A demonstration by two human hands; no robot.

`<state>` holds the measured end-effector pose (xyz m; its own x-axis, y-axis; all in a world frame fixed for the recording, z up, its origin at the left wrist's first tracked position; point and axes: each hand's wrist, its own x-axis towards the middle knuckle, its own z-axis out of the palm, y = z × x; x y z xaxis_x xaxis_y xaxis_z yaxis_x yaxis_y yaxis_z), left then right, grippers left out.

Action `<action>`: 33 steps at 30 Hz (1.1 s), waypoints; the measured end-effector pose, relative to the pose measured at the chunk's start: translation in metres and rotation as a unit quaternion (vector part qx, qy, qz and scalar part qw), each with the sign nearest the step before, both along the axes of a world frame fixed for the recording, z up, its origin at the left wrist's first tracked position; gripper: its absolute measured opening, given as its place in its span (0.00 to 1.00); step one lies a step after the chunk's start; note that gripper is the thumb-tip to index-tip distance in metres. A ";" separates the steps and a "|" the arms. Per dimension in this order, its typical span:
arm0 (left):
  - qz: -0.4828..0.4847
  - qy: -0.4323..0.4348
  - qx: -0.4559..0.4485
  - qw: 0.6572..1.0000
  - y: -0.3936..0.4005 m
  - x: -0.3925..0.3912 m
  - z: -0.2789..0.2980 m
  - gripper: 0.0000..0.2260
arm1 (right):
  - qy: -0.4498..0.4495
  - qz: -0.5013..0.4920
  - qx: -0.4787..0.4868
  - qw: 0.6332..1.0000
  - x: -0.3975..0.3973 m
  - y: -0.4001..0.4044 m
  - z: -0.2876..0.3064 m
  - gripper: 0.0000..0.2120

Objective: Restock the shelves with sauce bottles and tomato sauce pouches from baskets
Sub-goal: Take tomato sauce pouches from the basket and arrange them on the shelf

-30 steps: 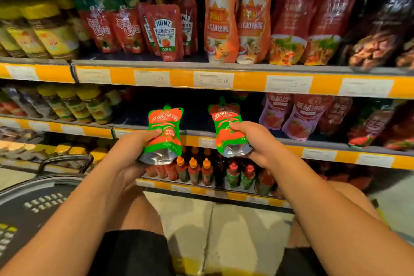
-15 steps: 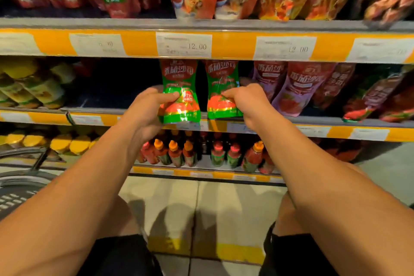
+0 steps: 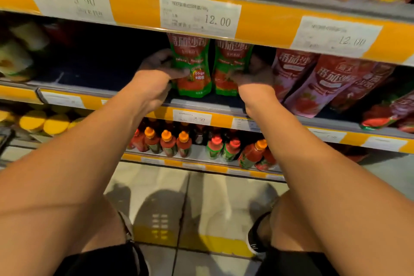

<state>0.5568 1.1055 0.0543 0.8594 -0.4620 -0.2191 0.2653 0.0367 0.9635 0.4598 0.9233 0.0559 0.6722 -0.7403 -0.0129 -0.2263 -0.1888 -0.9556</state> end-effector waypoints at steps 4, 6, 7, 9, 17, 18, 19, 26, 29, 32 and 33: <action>-0.041 -0.060 0.053 0.996 -0.005 0.004 -0.004 0.34 | -0.009 0.011 -0.018 1.000 0.005 -0.002 -0.008 0.19; -0.051 -0.095 0.086 0.990 -0.006 0.008 -0.005 0.31 | 0.016 0.018 -0.073 0.997 0.006 -0.003 -0.010 0.20; -0.054 -0.110 0.101 0.987 -0.007 0.009 -0.005 0.30 | 0.029 0.022 -0.098 0.995 0.006 -0.003 -0.010 0.21; -0.060 -0.136 0.128 0.980 -0.008 0.011 -0.005 0.29 | 0.052 0.022 -0.135 0.989 0.006 -0.002 -0.012 0.22; -0.089 -0.254 0.276 0.923 -0.003 0.007 0.013 0.28 | 0.212 0.047 -0.328 0.919 -0.008 -0.001 0.000 0.18; -0.090 -0.263 0.287 0.917 -0.002 0.007 0.015 0.28 | 0.215 0.051 -0.335 0.916 -0.009 -0.001 0.003 0.17; -0.091 -0.270 0.296 0.912 -0.002 0.007 0.016 0.28 | 0.224 0.053 -0.332 0.915 -0.010 0.000 0.004 0.15; -0.090 -0.240 0.273 0.927 -0.007 0.006 0.014 0.20 | 0.110 0.029 -0.006 0.993 -0.011 0.017 0.001 0.05; -0.078 -0.238 0.262 0.932 -0.011 0.009 0.009 0.21 | 0.077 0.011 0.025 0.997 -0.006 0.020 -0.002 0.04; -0.061 -0.232 0.247 0.939 -0.019 0.014 0.005 0.21 | 0.058 -0.006 0.037 0.998 0.000 0.016 -0.002 0.05; -0.057 -0.231 0.243 0.940 -0.022 0.016 0.003 0.21 | 0.050 -0.012 0.044 0.998 0.002 0.013 -0.002 0.06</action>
<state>0.5728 1.0838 0.0576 0.8662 -0.4977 -0.0445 -0.2091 -0.4420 0.8723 0.4620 0.9367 0.0542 0.6468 -0.7488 -0.1448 -0.3255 -0.0993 -0.9403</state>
